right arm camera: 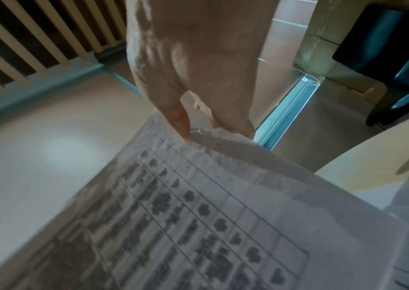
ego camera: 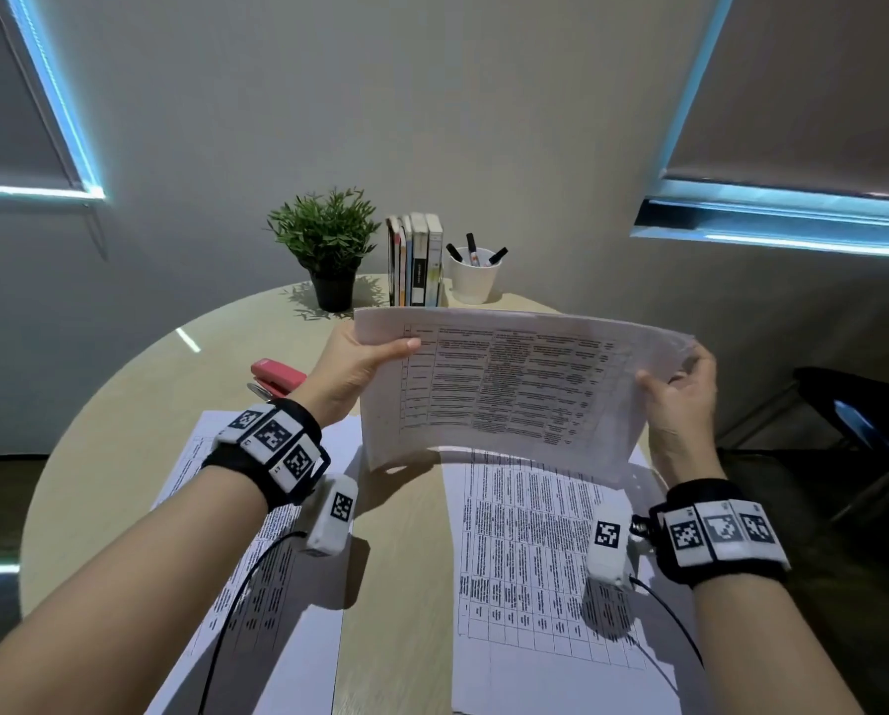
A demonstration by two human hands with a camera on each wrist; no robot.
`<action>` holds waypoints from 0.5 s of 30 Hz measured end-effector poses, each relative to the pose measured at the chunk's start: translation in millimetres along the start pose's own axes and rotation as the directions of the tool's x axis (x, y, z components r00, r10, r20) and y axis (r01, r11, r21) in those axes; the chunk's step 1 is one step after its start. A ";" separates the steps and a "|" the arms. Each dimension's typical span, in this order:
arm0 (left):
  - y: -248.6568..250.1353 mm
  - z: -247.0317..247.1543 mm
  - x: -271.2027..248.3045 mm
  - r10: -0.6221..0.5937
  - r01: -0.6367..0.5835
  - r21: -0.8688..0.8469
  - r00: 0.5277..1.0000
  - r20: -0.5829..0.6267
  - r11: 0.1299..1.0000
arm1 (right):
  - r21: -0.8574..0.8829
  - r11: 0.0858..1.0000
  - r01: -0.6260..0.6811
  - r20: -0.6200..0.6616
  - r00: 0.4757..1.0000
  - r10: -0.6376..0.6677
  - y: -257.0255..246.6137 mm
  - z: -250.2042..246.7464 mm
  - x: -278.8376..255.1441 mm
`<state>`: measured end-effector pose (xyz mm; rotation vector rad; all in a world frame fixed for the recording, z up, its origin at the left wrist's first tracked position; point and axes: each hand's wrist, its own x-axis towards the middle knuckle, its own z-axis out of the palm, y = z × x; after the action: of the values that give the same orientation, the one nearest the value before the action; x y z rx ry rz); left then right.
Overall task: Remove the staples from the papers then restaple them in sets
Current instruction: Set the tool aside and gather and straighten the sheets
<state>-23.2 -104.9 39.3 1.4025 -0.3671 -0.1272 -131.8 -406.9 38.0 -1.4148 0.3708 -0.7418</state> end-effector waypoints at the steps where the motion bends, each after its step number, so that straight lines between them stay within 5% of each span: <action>1: 1.6 -0.8 0.9 0.004 -0.004 0.000 1.000 0.003 1.000 | 0.005 1.000 0.000 0.002 1.000 0.000 -2.8 0.5 -0.5; 4: -1.9 -2.4 1.4 -0.016 0.015 0.041 0.999 0.032 0.999 | -0.069 0.998 0.013 -0.016 1.000 -0.014 -10.1 3.8 -7.4; 6: -8.2 -2.4 0.5 -0.034 0.032 0.059 0.999 0.035 0.998 | -0.278 0.949 0.148 -0.061 0.983 -0.171 -18.8 7.4 -14.3; 9: -10.8 1.1 -2.0 -0.024 0.020 0.096 0.999 0.036 0.995 | -0.638 0.619 0.457 0.142 0.861 -0.489 -33.0 23.5 -19.2; 12: -2.5 10.9 -2.0 0.026 -0.034 0.155 0.998 0.053 0.987 | -0.775 0.240 0.584 0.490 0.797 -0.354 -39.6 53.0 -20.7; 15: 15.5 18.2 -2.8 0.085 -0.110 0.214 0.989 0.122 0.971 | -0.809 0.194 0.555 0.522 0.830 -0.199 -45.8 74.3 -22.1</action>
<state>-33.7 -118.5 56.2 1.5970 -0.5562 -0.0862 -111.2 -335.7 89.3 -2.8753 0.1702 -0.6758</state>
